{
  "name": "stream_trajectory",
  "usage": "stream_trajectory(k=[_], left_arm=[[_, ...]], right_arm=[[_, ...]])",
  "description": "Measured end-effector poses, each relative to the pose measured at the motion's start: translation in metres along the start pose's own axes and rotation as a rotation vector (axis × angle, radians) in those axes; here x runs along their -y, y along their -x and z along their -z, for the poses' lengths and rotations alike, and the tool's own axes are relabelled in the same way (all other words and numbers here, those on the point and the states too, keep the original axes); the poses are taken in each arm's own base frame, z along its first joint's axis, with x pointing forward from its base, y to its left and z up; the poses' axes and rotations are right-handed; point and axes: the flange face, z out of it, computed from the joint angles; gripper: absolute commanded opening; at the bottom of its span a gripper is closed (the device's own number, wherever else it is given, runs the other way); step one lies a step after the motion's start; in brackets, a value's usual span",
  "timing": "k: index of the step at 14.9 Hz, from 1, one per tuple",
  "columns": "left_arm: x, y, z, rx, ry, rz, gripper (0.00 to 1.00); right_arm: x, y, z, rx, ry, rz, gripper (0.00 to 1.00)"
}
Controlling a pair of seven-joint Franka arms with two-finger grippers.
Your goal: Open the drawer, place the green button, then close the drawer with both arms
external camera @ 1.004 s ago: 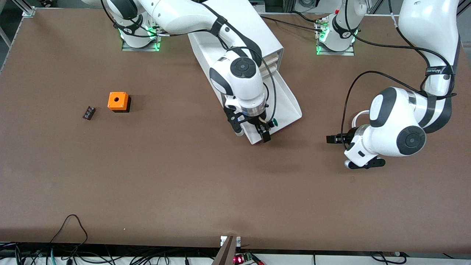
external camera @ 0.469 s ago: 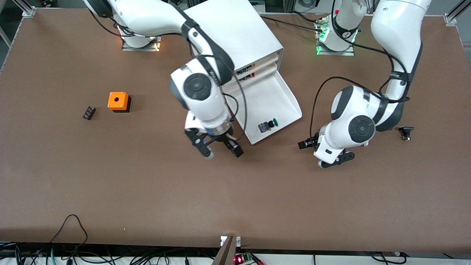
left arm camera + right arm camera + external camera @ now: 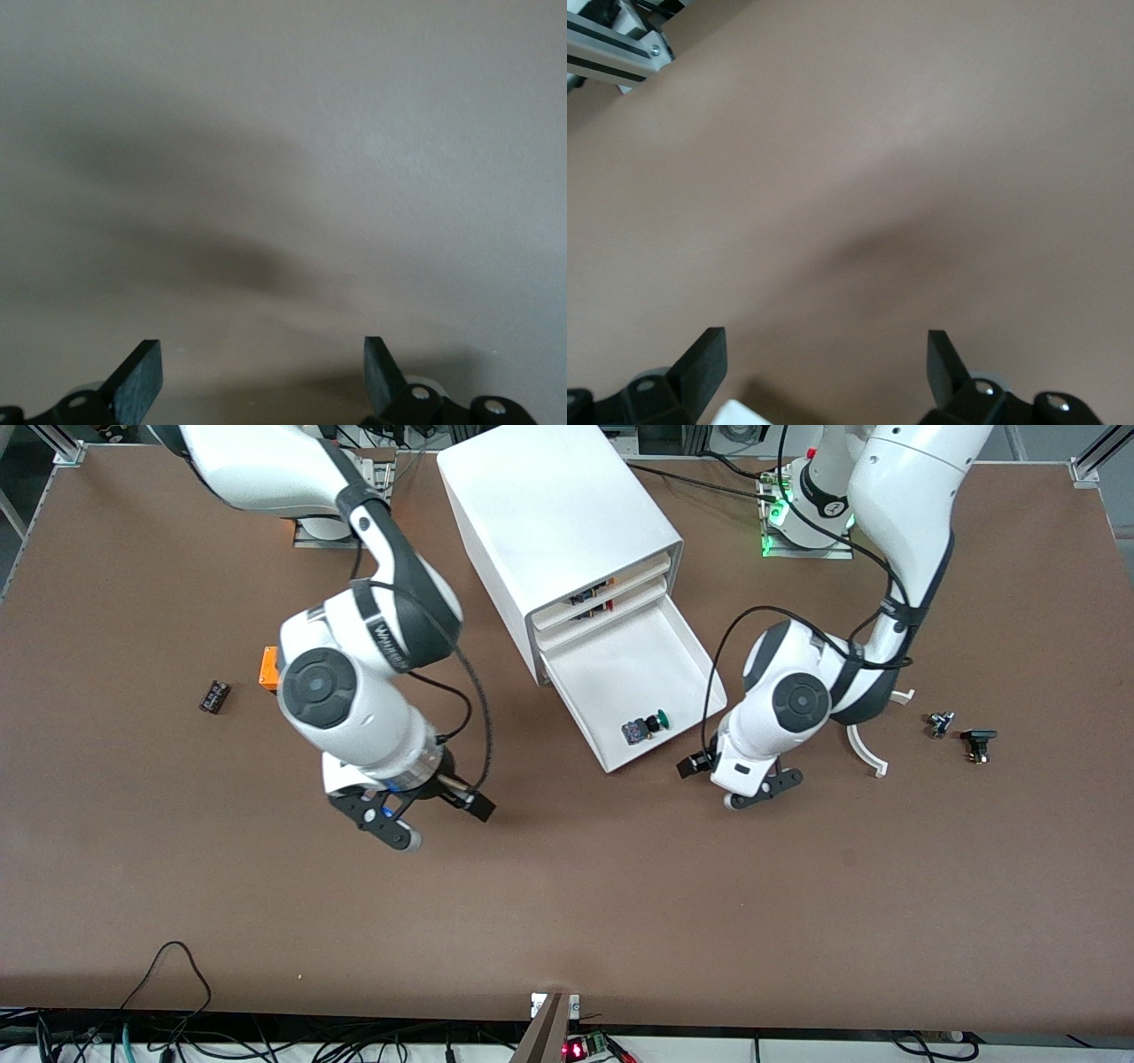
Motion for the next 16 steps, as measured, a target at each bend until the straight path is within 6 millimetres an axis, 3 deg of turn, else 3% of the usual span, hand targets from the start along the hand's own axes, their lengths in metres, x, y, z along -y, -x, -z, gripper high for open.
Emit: stream_trajectory(k=[6, 10, 13, 16], left_arm=[[-0.023, 0.047, -0.022, 0.008, -0.014, 0.023, 1.0], [-0.034, 0.075, -0.026, 0.032, -0.025, -0.01, 1.0], [-0.042, 0.108, -0.027, 0.08, -0.062, -0.055, 1.0], [-0.052, 0.139, -0.032, 0.112, -0.078, -0.091, 1.0]], right_arm=[[-0.071, -0.063, 0.022, 0.042, 0.047, 0.216, 1.0], [-0.132, -0.103, 0.026, 0.066, 0.059, 0.304, 1.0], [-0.167, -0.114, 0.029, 0.063, 0.063, 0.333, 1.0], [-0.197, -0.112, 0.03, 0.044, 0.07, 0.369, 1.0]])
